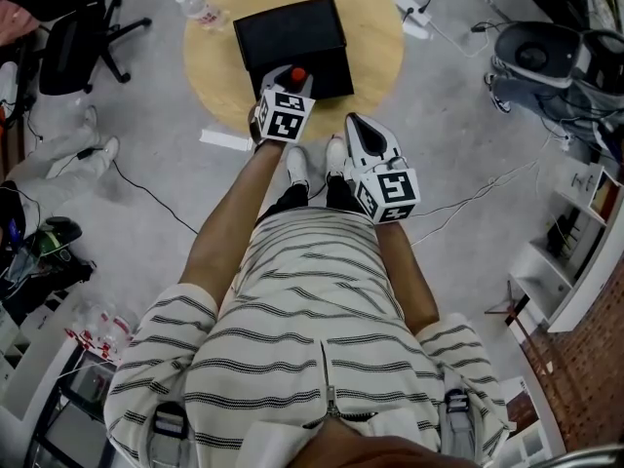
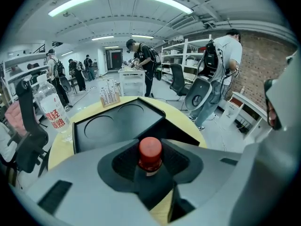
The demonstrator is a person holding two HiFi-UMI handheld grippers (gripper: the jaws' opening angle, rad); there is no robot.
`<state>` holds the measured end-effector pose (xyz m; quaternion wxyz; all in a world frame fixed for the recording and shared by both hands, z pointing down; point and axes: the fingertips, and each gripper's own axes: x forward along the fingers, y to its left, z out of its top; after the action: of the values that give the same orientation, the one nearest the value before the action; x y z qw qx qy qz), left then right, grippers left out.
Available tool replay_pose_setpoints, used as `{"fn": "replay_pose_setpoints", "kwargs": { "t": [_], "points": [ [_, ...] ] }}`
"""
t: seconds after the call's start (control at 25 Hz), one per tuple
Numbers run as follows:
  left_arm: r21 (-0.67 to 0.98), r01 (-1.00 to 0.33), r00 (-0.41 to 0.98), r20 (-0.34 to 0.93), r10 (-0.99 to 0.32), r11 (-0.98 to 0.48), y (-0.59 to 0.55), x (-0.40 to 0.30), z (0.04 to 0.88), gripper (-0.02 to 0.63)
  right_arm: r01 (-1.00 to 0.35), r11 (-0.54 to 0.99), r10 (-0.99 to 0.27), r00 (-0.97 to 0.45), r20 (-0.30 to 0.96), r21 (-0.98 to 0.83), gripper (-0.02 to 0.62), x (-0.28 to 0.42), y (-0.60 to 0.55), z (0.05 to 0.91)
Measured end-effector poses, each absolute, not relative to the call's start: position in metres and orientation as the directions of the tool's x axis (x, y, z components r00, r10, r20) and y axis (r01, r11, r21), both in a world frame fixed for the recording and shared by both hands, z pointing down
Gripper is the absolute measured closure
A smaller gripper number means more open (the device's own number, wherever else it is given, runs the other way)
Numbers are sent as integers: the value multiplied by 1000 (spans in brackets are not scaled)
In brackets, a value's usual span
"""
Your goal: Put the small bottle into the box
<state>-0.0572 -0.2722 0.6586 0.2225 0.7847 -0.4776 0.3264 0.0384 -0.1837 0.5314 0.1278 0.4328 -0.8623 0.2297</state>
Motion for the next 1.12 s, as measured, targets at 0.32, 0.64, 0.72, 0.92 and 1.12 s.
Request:
{"fn": "replay_pose_setpoints", "kwargs": {
  "t": [0.32, 0.64, 0.72, 0.92, 1.12],
  "points": [
    [26, -898, 313, 738, -597, -438, -276, -60, 666, 449, -808, 516, -689, -588, 423, -284, 577, 39, -184, 533],
    [28, -901, 308, 745, -592, -434, -278, -62, 669, 449, -807, 513, -690, -591, 418, -293, 577, 37, -187, 531],
    [26, -899, 308, 747, -590, -437, -279, -61, 670, 449, -807, 514, -691, -590, 417, -291, 577, 37, -189, 531],
    [18, -898, 303, 749, -589, -439, -278, -63, 671, 449, -806, 516, -687, -592, 421, -291, 577, 33, -187, 533],
    [22, -900, 304, 749, -589, -435, -277, -63, 670, 449, -807, 513, -687, -591, 423, -294, 577, 32, -187, 531]
  ]
}}
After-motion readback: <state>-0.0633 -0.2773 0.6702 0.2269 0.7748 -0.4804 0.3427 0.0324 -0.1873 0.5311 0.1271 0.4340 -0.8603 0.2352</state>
